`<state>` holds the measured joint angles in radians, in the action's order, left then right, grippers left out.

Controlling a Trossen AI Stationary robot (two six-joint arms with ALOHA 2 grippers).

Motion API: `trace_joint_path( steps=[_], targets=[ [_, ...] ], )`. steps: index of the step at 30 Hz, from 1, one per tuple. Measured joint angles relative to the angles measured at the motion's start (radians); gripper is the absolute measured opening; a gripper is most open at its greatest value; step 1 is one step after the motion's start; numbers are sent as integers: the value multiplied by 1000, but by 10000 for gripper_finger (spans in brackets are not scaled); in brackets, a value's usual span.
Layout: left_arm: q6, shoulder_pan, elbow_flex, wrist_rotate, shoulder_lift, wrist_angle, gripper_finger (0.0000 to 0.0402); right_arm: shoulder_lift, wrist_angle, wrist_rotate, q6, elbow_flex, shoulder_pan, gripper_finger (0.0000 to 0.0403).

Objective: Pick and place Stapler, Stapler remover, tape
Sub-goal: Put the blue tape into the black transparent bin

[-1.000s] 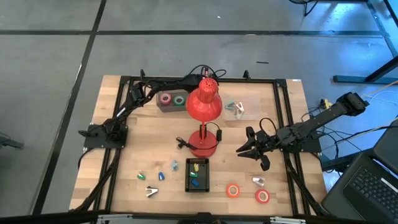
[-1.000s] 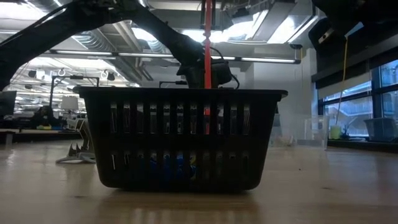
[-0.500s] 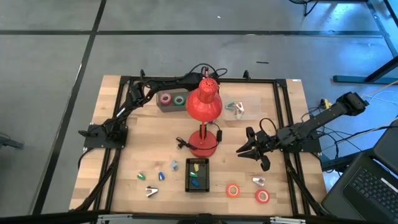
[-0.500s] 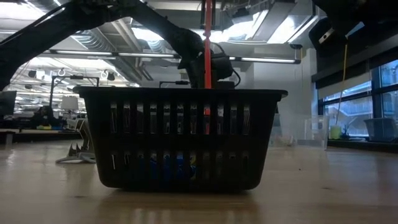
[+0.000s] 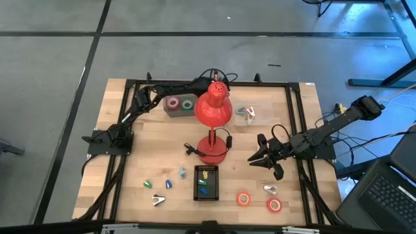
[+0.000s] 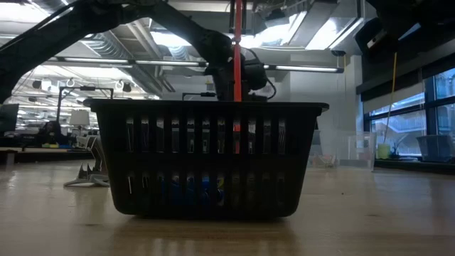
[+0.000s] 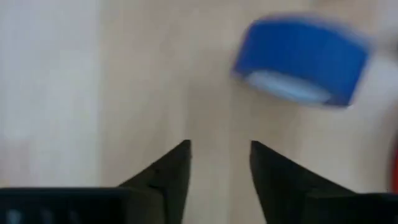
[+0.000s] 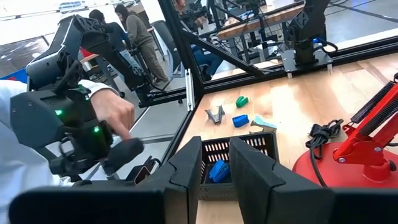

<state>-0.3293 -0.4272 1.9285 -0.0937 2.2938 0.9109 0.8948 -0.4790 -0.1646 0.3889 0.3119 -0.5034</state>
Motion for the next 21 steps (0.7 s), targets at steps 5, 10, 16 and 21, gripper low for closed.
trace_joint_path(
  steps=[5, 10, 16, 21],
  targets=[
    [119, -28, 0, -10, -4, 38, 232, 0, 0, 0, 0, 0, 0, 84],
    [263, -26, 0, -143, -4, -20, 272, 0, 0, 0, -2, 0, 0, 84],
    [324, 5, 0, -167, -4, -86, 278, 0, 0, 0, 0, 0, 0, 84],
    [382, 22, 0, -169, -4, -161, 278, 0, 0, 0, -1, 0, 0, 84]
  ],
)
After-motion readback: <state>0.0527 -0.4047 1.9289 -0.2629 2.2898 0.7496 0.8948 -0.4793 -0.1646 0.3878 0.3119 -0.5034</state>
